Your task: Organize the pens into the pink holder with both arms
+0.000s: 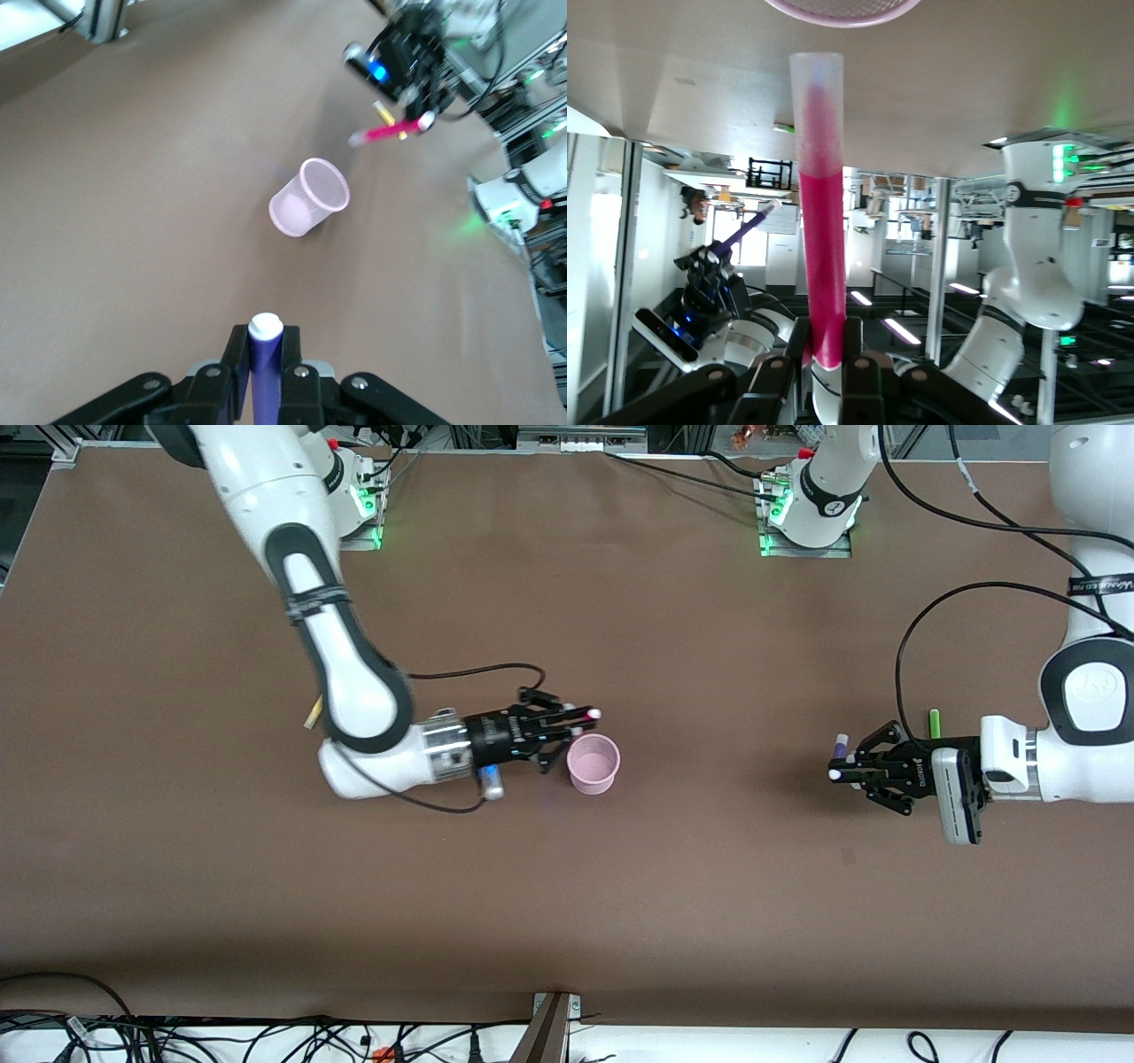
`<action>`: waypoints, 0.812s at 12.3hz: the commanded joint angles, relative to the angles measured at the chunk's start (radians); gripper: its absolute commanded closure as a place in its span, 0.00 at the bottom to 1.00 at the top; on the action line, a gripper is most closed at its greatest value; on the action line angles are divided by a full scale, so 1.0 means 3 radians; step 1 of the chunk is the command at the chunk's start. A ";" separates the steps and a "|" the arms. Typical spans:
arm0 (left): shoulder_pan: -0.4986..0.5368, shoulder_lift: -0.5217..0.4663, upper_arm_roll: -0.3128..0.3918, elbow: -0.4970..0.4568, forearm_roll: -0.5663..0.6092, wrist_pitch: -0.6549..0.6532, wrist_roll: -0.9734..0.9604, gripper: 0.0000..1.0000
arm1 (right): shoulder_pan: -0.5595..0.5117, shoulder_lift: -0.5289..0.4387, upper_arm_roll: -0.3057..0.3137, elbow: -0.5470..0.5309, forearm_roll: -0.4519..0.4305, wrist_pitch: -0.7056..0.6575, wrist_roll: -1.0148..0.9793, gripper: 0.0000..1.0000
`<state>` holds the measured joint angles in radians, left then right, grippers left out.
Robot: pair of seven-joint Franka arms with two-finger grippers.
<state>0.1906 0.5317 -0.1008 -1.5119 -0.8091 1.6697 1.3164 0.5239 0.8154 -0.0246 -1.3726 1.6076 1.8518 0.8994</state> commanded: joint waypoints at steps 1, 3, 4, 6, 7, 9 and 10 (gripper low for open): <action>0.0111 0.0114 -0.0022 0.0100 -0.0390 -0.0252 0.0310 1.00 | 0.0222 0.0135 -0.0020 0.0040 0.0291 0.0310 -0.0180 0.94; 0.0162 0.0176 -0.0022 0.0100 -0.0651 -0.0416 0.0347 1.00 | 0.0268 0.0176 -0.0020 0.0040 0.0302 0.0331 -0.0232 0.94; 0.0162 0.0206 -0.0022 0.0105 -0.0748 -0.0457 0.0352 1.00 | 0.0278 0.0201 -0.0020 0.0040 0.0302 0.0331 -0.0282 0.94; 0.0157 0.0364 -0.0027 0.0120 -0.0983 -0.0463 0.0717 1.00 | 0.0278 0.0247 -0.0020 0.0040 0.0302 0.0362 -0.0303 0.93; 0.0142 0.0436 -0.0022 0.0166 -0.1121 -0.0463 0.0993 1.00 | 0.0278 0.0248 -0.0025 0.0045 0.0297 0.0382 -0.0319 0.93; 0.0091 0.0513 -0.0027 0.0187 -0.1184 -0.0458 0.1363 1.00 | 0.0273 0.0248 -0.0036 0.0045 0.0297 0.0383 -0.0329 0.93; 0.0025 0.0508 -0.0022 0.0207 -0.1179 -0.0447 0.1420 1.00 | 0.0273 0.0248 -0.0041 0.0045 0.0297 0.0383 -0.0334 0.92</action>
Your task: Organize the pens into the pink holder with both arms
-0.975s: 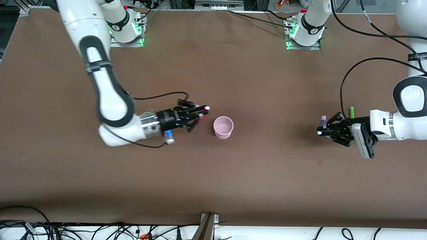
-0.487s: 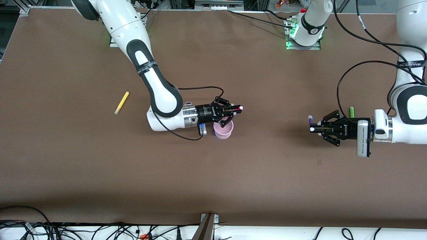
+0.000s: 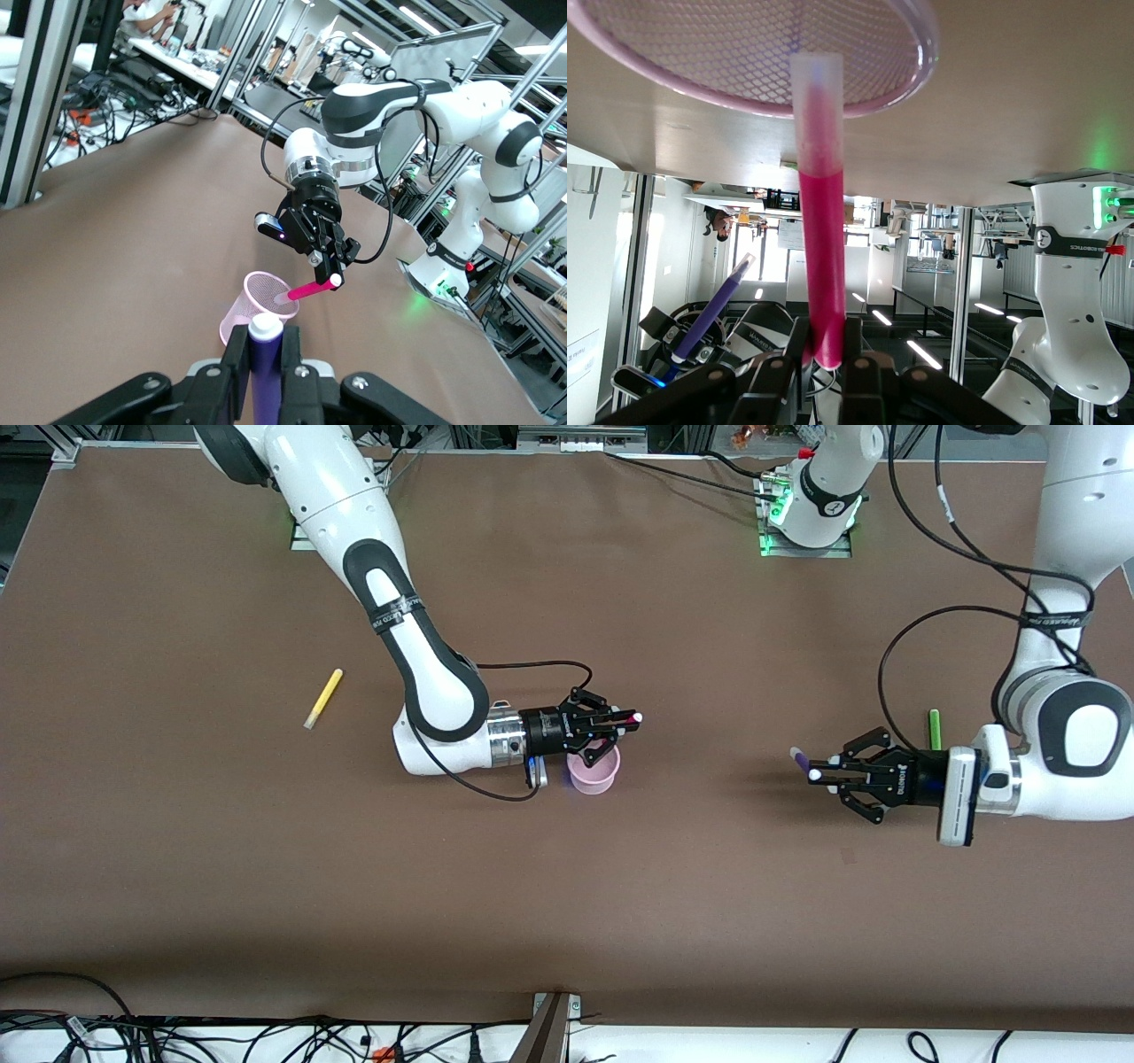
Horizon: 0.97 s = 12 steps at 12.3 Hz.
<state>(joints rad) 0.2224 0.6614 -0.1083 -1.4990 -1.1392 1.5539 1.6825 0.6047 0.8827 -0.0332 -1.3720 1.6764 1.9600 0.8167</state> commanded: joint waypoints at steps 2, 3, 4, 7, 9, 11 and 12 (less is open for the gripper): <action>-0.0244 0.0081 0.0018 0.0434 0.0139 -0.0041 0.0459 1.00 | -0.0006 0.0054 -0.0022 0.0043 0.0057 0.0022 -0.0190 0.76; -0.0316 0.0081 0.0008 0.0516 0.0313 -0.0031 0.0542 1.00 | -0.0016 0.0084 -0.0022 0.0043 0.0052 0.0022 -0.0277 0.29; -0.0357 0.0081 0.0008 0.0512 0.0345 0.0025 0.0558 1.00 | -0.0027 0.0085 -0.0027 0.0043 0.0052 0.0022 -0.0319 0.00; -0.0592 0.0076 0.0003 0.0497 0.0346 0.0168 0.0553 1.00 | -0.0037 -0.0017 -0.0205 0.0130 -0.0095 -0.0009 -0.0283 0.00; -0.0745 0.0040 -0.0002 0.0471 0.0275 0.0337 0.0518 1.00 | -0.0047 -0.0190 -0.0415 0.0176 -0.0569 -0.0024 -0.0298 0.00; -0.0980 -0.0021 -0.0022 0.0431 0.0106 0.0602 0.0497 1.00 | -0.0139 -0.0354 -0.0706 0.0191 -0.1070 -0.0415 -0.0431 0.00; -0.1103 -0.0072 -0.0023 0.0380 0.0100 0.0867 0.0451 1.00 | -0.0149 -0.0477 -0.0910 0.0181 -0.1285 -0.0651 -0.0715 0.00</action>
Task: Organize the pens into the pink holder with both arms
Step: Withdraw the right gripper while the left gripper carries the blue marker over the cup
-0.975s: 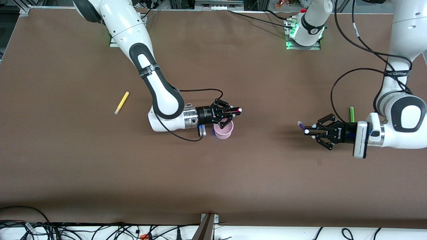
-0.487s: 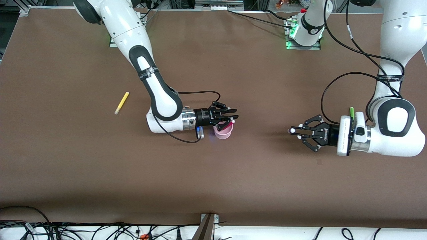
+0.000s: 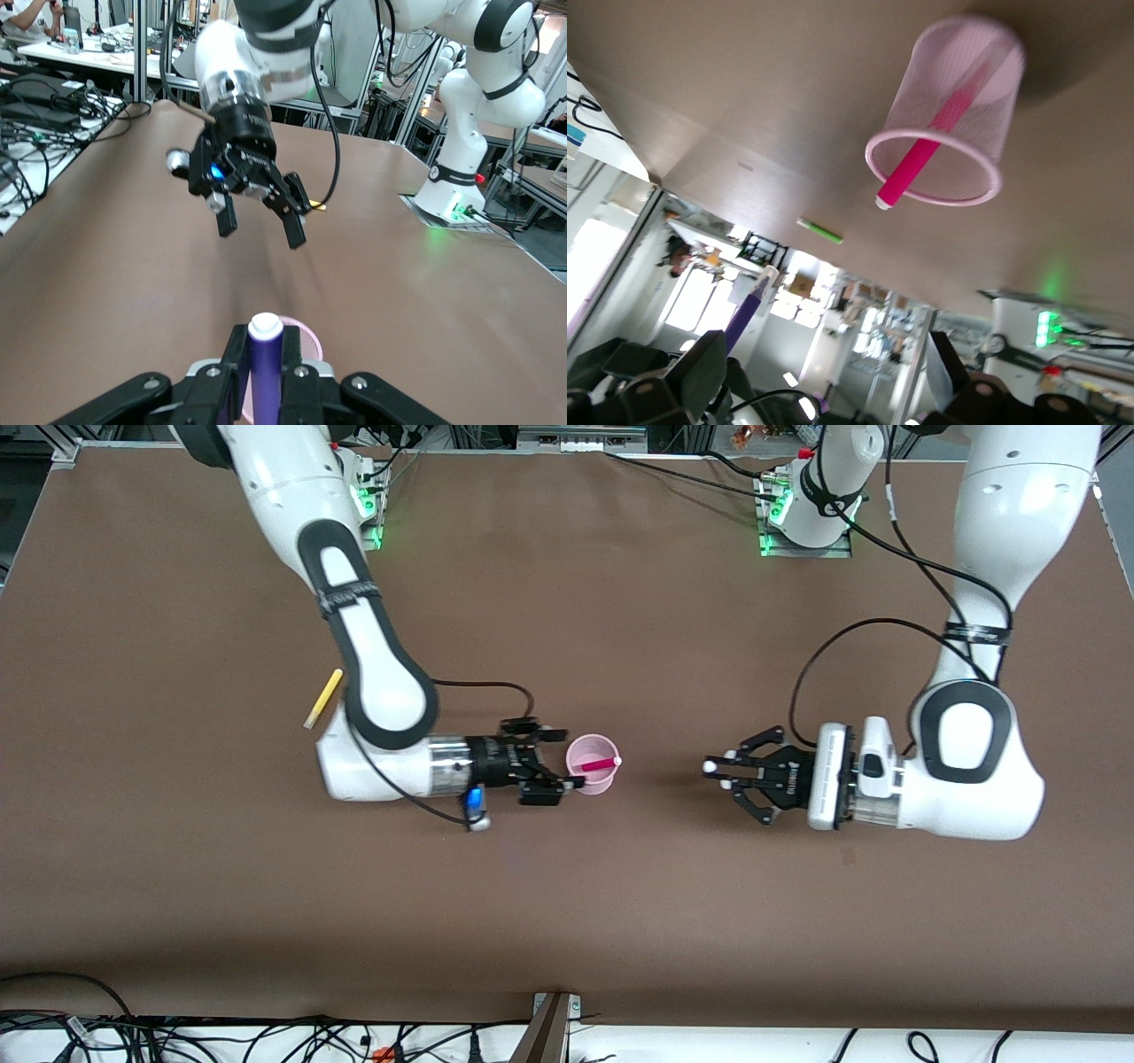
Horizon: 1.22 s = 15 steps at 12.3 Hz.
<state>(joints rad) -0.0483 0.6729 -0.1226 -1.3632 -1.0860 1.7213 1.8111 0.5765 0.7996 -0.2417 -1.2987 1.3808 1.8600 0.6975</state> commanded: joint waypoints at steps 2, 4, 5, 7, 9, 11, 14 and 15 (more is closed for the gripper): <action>-0.0462 -0.0162 -0.0086 -0.0145 -0.0128 0.0769 -0.0334 1.00 | -0.0055 -0.0369 -0.0644 -0.0140 -0.0684 -0.0798 -0.0881 0.00; -0.0727 -0.0208 -0.0092 -0.0145 -0.0113 0.1108 -0.0606 1.00 | -0.0050 -0.0598 -0.0937 -0.0140 -0.1362 -0.1060 -0.1193 0.00; -0.0845 -0.0198 -0.0097 -0.0170 -0.0118 0.1190 -0.0617 1.00 | -0.0050 -0.0752 -0.1004 -0.0171 -0.1761 -0.1112 -0.1362 0.00; -0.1070 -0.0208 -0.0097 -0.0354 -0.0118 0.1567 -0.0617 1.00 | -0.0050 -0.1089 -0.1035 -0.0298 -0.2442 -0.1133 -0.1689 0.00; -0.1163 -0.0223 -0.0097 -0.0507 -0.0113 0.1748 -0.0566 1.00 | -0.0030 -0.1376 -0.1040 -0.0375 -0.3040 -0.1128 -0.1859 0.00; -0.1158 -0.0218 -0.0097 -0.0584 -0.0113 0.1753 -0.0388 1.00 | -0.0009 -0.1646 -0.1020 -0.0421 -0.3537 -0.1123 -0.2084 0.00; -0.1189 -0.0182 -0.0097 -0.0676 -0.0113 0.1962 -0.0193 1.00 | 0.0108 -0.2264 -0.1005 -0.0885 -0.4039 -0.0950 -0.2172 0.00; -0.1194 -0.0182 -0.0097 -0.0697 -0.0113 0.1963 -0.0183 1.00 | 0.0113 -0.2373 -0.0959 -0.0968 -0.4167 -0.0863 -0.2212 0.00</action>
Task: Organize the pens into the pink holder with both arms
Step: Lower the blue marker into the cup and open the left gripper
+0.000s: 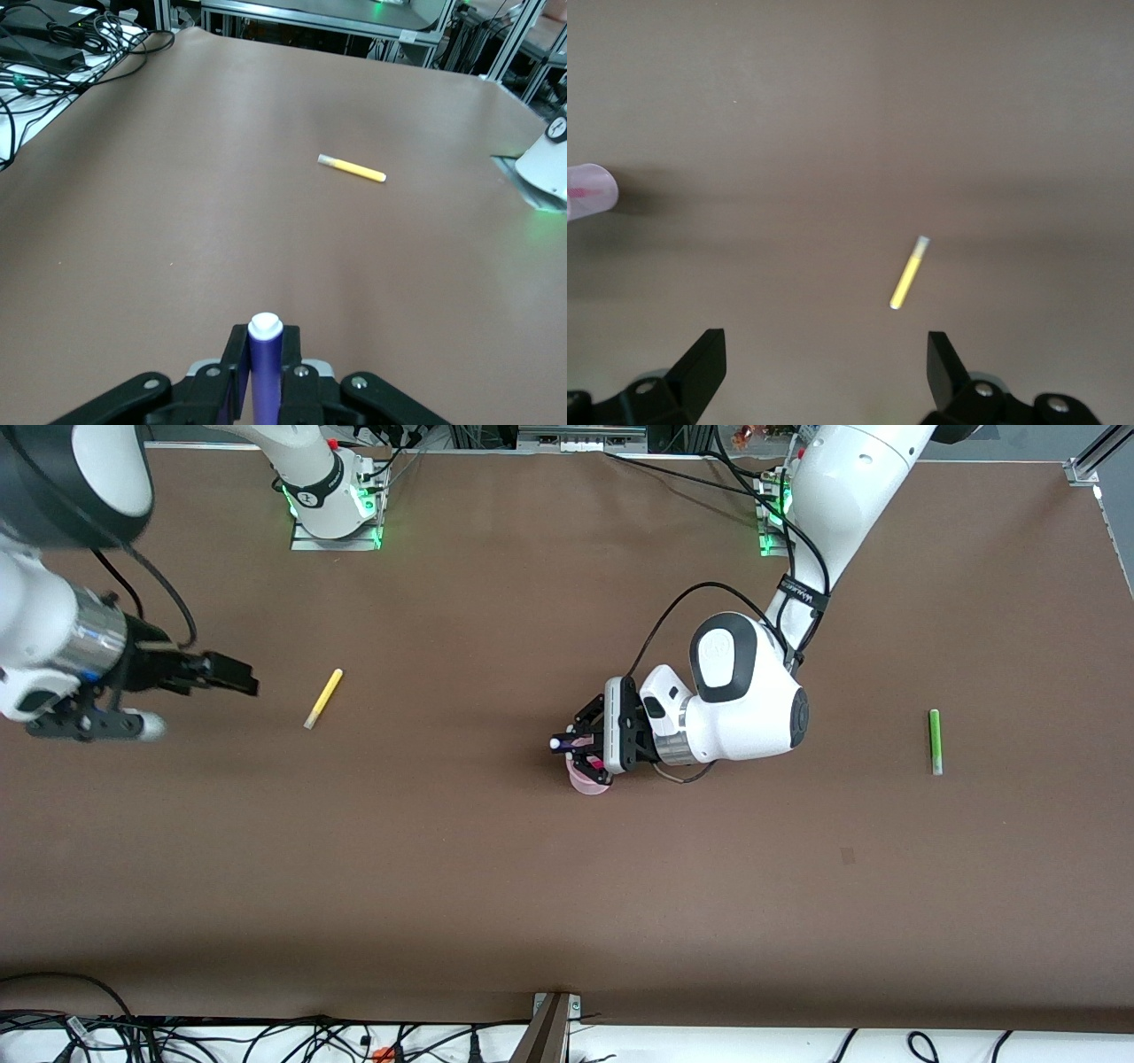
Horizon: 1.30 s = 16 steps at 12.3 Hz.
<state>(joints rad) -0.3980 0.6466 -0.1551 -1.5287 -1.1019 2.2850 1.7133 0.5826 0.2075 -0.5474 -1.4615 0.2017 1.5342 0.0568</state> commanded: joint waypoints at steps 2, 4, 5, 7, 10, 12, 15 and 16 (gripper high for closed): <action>-0.0023 -0.0105 0.0006 -0.0181 -0.0065 0.0084 0.0139 0.01 | 0.0088 -0.0390 0.0081 -0.0329 -0.0314 0.0235 -0.0123 0.00; -0.0008 -0.0135 0.0006 -0.0222 -0.0075 0.0059 0.0108 0.00 | 0.0042 -0.0360 0.0061 -0.0252 -0.0406 0.0229 -0.0250 0.00; 0.0013 -0.0156 0.0006 -0.0222 -0.0075 0.0043 0.0093 0.00 | 0.0032 -0.0329 0.0056 -0.0242 -0.0401 0.0240 -0.0301 0.00; 0.0094 -0.0298 0.0011 -0.0258 -0.0060 -0.0104 -0.0039 0.00 | 0.0037 -0.0339 0.0051 -0.0196 -0.0371 0.0199 -0.0276 0.00; 0.0364 -0.0416 0.0062 -0.0248 0.0352 -0.0686 -0.0463 0.00 | -0.0517 -0.0380 0.0507 -0.0216 -0.0361 0.0183 -0.0287 0.00; 0.0589 -0.0488 0.0067 -0.0232 0.0787 -0.1100 -0.0882 0.00 | -0.1167 -0.0451 0.1147 -0.0262 -0.0371 0.0173 -0.0287 0.00; 0.0805 -0.0636 0.0067 -0.0237 0.1981 -0.1521 -0.1939 0.00 | -0.1308 -0.0604 0.1293 -0.0369 -0.0422 0.0082 -0.0256 0.00; 0.0810 -0.0743 0.0072 -0.0243 0.2436 -0.1613 -0.2332 0.00 | -0.1303 -0.0630 0.1298 -0.0370 -0.0437 0.0031 -0.0251 0.00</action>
<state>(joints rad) -0.1547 0.5054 -0.1283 -1.5638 -0.5460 1.8344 1.1859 0.2090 0.0705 -0.1873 -1.5334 0.0938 1.5609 -0.0157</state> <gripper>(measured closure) 0.000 0.000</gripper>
